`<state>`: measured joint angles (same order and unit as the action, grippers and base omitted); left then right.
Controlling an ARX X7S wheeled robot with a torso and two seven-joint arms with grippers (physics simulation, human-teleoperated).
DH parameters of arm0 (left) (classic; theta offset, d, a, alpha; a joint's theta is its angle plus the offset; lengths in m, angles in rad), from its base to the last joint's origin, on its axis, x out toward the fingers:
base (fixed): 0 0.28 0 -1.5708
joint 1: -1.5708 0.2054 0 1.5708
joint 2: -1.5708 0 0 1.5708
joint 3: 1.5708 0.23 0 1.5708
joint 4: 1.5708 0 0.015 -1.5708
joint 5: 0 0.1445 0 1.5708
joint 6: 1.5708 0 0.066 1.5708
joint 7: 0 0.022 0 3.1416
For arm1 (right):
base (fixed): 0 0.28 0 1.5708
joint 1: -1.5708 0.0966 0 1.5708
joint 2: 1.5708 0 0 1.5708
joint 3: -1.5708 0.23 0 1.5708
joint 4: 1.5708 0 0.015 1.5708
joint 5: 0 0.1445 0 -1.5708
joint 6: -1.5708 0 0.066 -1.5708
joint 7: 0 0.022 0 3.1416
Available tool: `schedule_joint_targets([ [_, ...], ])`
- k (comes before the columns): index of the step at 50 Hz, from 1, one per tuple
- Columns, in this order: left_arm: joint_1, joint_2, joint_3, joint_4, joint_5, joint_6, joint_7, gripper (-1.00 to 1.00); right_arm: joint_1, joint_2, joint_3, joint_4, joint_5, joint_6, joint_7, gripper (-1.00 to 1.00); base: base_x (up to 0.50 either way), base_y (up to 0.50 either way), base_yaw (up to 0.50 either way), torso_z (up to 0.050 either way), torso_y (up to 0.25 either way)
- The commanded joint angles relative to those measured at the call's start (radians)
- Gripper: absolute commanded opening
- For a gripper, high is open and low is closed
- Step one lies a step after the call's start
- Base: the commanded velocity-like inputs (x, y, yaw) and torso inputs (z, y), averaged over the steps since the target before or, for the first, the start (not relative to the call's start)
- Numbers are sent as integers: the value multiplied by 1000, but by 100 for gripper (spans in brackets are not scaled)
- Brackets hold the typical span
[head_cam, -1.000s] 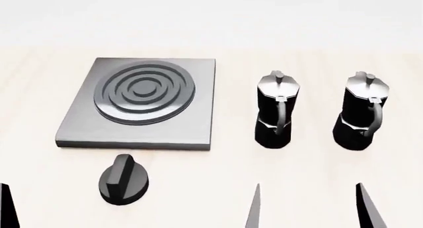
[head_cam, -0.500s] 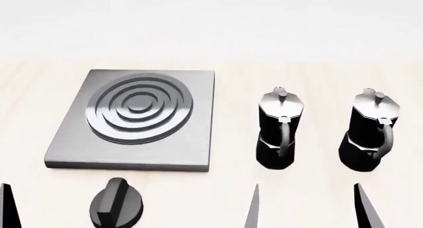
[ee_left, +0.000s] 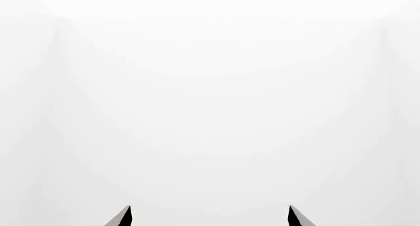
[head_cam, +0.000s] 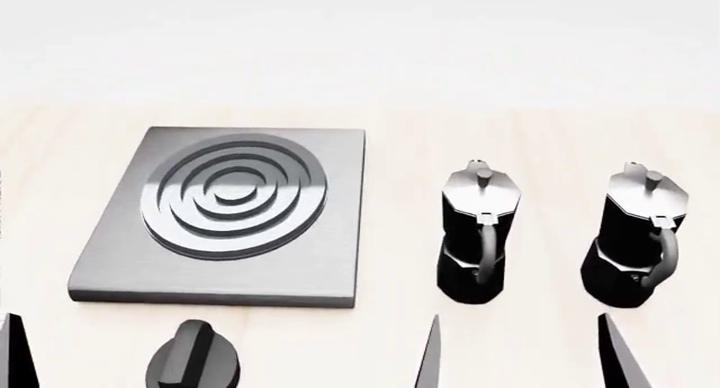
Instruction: Put both moka pots on the stove.
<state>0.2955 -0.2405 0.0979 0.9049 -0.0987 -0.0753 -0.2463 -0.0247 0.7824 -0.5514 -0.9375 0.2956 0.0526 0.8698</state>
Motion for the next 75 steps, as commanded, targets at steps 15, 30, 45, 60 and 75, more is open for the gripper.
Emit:
schedule_joint_targets([
  [15,-7,-15,12,-7,-1,-1,-16,100,-4,7,-1,12,12,-30,-10,100,0,192,0,0,0],
  [30,-5,-24,20,-2,0,-3,-26,100,-2,4,-8,16,6,-29,-12,100,0,224,0,0,0],
  [45,-7,-31,29,-13,12,6,-36,100,3,1,-9,27,6,-28,-10,100,0,225,0,0,0],
  [60,-13,-38,34,-24,11,8,-43,100,40,-18,-4,43,43,33,7,100,0,45,0,0,0],
  [75,-18,-45,35,-24,1,3,-51,100,235,30,145,55,299,212,40,100,0,0,0,0,0],
])
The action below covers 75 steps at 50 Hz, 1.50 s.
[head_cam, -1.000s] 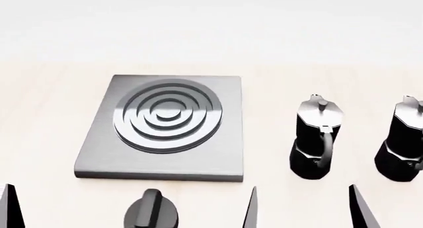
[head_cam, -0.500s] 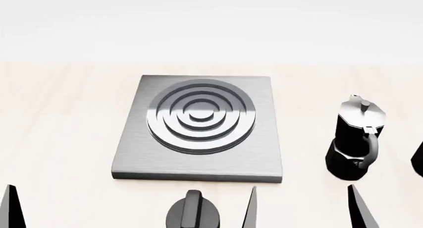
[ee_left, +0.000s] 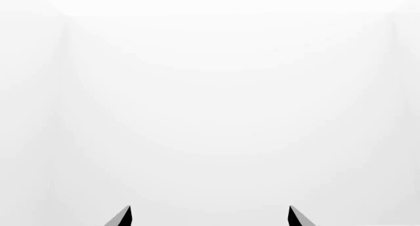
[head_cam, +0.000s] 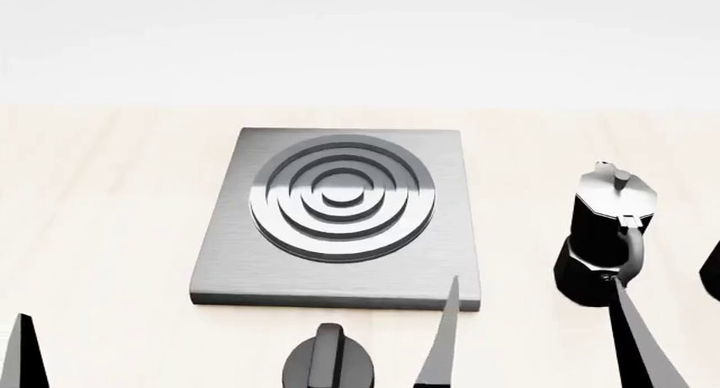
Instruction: Put both moka pots on the stove.
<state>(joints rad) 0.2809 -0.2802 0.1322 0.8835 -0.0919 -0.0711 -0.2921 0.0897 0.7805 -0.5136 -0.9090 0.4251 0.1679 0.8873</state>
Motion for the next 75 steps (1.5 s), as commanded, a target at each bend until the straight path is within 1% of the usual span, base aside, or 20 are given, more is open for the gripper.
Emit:
schedule_joint_targets([
  [1,-4,-5,0,-4,-8,-1,-6,100,132,37,114,34,184,104,19,100,0,0,0,0,0],
  [7,-5,-8,3,-9,-7,1,-9,100,220,51,144,102,293,150,-18,100,0,0,0,0,0],
  [18,-5,-14,-1,-10,-14,4,-16,100,362,66,134,261,374,245,-123,100,0,0,0,0,0],
  [19,-5,-14,-1,-10,-14,4,-16,100,363,64,145,274,398,235,-137,100,0,0,0,0,0],
  [24,-6,-17,2,-11,-15,3,-18,100,387,66,158,346,398,236,-160,100,0,0,0,0,0],
  [27,-8,-19,-1,-9,-19,-1,-21,100,394,65,192,394,499,247,-182,100,0,0,0,0,0],
  [29,-9,-18,3,-15,-18,2,-21,100,407,68,191,421,527,262,-205,100,0,0,0,0,0],
  [31,-10,-19,5,-15,-16,1,-22,100,428,71,177,435,507,284,-200,100,0,0,0,0,0],
  [35,-12,-22,-4,-18,-24,2,-26,100,465,67,161,495,514,309,-241,100,0,0,0,0,0],
  [37,-15,-21,1,-23,-18,2,-28,100,493,60,134,558,520,338,-292,100,0,0,0,0,0],
  [45,-10,-26,2,-14,-18,2,-32,100,545,39,115,699,555,366,-401,100,0,0,0,0,0],
  [50,-13,-27,4,-17,-18,0,-35,100,581,16,102,797,540,370,-442,100,0,0,0,0,0],
  [64,-17,-32,8,-17,-21,-3,-42,100,631,13,96,866,537,398,-465,100,0,0,0,0,0],
  [75,-19,-38,10,-13,-22,-8,-48,100,688,-29,54,1014,516,411,-565,100,0,0,0,0,0],
])
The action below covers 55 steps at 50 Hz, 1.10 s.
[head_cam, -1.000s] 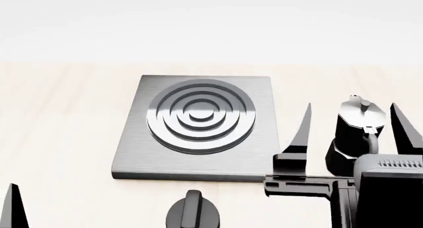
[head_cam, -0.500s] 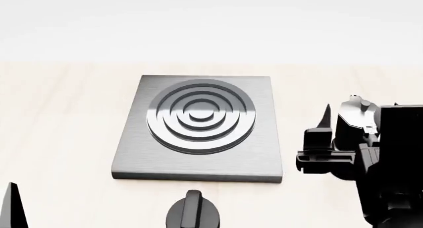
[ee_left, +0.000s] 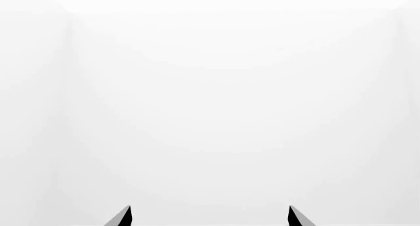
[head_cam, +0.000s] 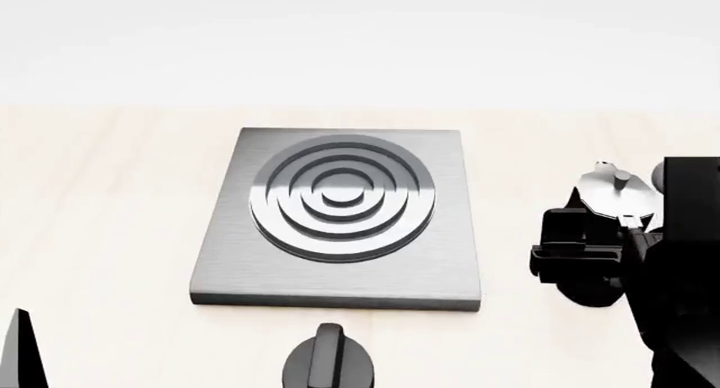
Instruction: Put both moka pots on the stove.
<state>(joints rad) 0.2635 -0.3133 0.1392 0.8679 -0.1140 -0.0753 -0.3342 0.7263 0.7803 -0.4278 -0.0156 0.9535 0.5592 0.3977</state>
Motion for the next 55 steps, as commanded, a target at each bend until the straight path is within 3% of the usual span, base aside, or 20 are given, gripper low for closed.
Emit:
schedule_joint_targets([
  [1,-2,-5,4,3,1,-4,-6,100,54,-31,-34,130,-13,20,-82,100,0,0,0,0,0],
  [19,-2,-12,12,2,-1,-2,-13,100,98,-56,-64,278,-48,22,-150,100,0,0,0,0,0],
  [31,-3,-16,17,-3,2,2,-18,100,146,-110,-95,487,-97,-20,-250,100,0,0,0,0,0],
  [55,-5,-24,25,-4,-1,2,-28,100,161,-166,-122,639,-139,-64,-305,100,0,0,0,0,0],
])
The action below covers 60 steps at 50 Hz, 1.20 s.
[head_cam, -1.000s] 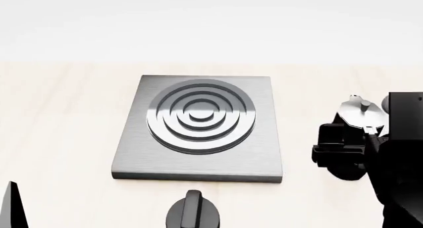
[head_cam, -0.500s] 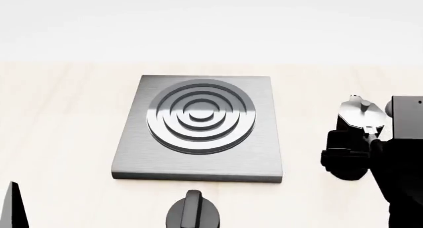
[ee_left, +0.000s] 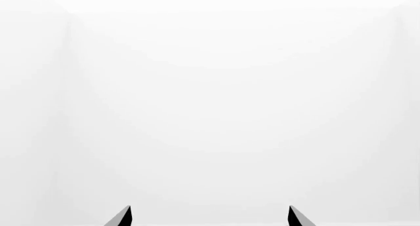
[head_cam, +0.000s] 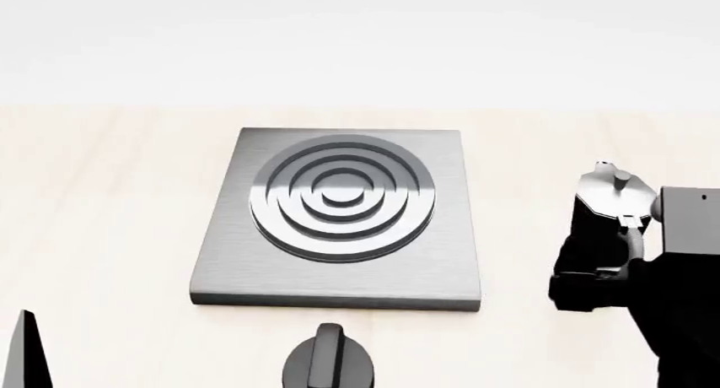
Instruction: Put both moka pots on the stove.
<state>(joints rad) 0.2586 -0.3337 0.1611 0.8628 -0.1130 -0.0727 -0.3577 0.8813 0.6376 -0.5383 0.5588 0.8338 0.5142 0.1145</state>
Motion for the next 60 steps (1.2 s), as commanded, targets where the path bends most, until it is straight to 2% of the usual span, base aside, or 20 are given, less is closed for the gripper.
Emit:
schedule_joint_targets([
  [1,0,-4,3,-1,-2,1,-5,100,6,-26,-14,68,-22,-24,-26,100,0,0,0,0,0],
  [15,-3,-10,7,-3,-3,2,-10,100,17,-37,-12,103,-34,-44,-26,100,0,0,0,0,0],
  [16,-3,-10,6,-5,-4,3,-10,100,17,-36,-10,100,-31,-42,-24,-100,0,0,0,0,0],
  [34,-5,-16,13,-9,-5,5,-17,100,6,-21,-14,38,-38,-34,8,-100,1,0,0,0,0],
  [45,-8,-19,18,-14,-5,5,-22,100,-8,28,1,-189,-24,-20,85,-100,0,0,0,0,1],
  [60,-11,-26,20,-18,-6,6,-29,100,-2,52,4,-343,-22,-14,121,-100,0,0,0,0,1],
])
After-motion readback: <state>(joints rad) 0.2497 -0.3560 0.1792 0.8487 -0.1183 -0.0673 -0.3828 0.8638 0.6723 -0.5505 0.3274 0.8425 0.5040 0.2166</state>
